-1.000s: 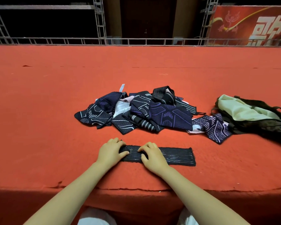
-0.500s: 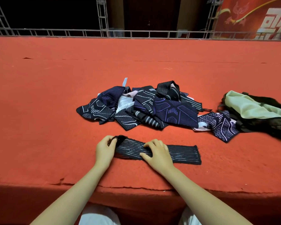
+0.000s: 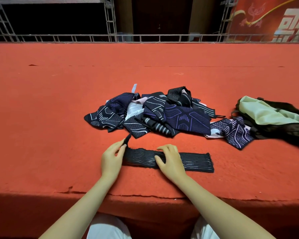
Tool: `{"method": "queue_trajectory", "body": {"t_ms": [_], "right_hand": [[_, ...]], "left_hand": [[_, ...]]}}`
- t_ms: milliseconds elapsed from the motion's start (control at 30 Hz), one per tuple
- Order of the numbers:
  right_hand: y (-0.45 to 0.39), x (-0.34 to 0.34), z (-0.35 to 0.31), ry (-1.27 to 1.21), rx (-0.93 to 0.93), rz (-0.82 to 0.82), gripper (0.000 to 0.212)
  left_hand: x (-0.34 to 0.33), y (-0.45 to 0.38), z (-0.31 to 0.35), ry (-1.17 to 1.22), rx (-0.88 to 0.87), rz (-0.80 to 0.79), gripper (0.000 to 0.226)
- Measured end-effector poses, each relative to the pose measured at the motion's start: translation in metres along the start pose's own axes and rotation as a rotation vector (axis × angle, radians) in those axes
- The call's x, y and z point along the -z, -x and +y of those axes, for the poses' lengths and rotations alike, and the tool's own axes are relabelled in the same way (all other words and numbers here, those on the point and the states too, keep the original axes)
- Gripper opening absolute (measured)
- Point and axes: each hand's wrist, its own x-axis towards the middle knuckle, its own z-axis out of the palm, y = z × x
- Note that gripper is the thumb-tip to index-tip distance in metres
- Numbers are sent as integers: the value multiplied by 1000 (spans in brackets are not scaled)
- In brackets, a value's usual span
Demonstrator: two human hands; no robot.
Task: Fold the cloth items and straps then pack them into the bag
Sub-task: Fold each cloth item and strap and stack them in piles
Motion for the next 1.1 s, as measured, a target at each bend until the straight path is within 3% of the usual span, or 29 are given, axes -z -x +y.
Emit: {"method": "queue_trajectory", "body": {"t_ms": [67,167,467,567,633,700,767,833,867,933,1033,1100], "right_hand": [[2,5,1,-108,-40,126,25],[5,12,4,-159,-91,177,21],[13,17,18,13,-212,82,25],[12,15,16,118,-193,26,25],[13,15,16,170,-162,-10,25],[14,18,18,208,-127,-58,27],[16,24,23,239,-100,-95,30],[19,33,31,257,-114,-99,32],[20,38,35,254,-134,-92,32],[23,47,44,190,-183,-47,29],[24,60,51,-5,-283,55,22],[22,66,51,-87,-324,87,18]], "left_hand": [[0,-1,-3,-142,-193,-101,26],[-8,7,0,-231,-324,-181,28],[-21,17,-12,-311,-383,-449,24],[-20,17,-8,-301,-288,-522,37],[-21,15,-6,-228,-172,-535,22],[-22,12,-4,-268,-117,-451,18],[-20,9,-1,-426,33,-354,43],[-16,5,7,-549,246,-383,70],[-16,3,13,-551,273,-426,71],[-21,1,27,-399,238,-438,62],[-33,6,54,-163,117,-304,53],[-45,8,69,-112,75,-344,46]]}}
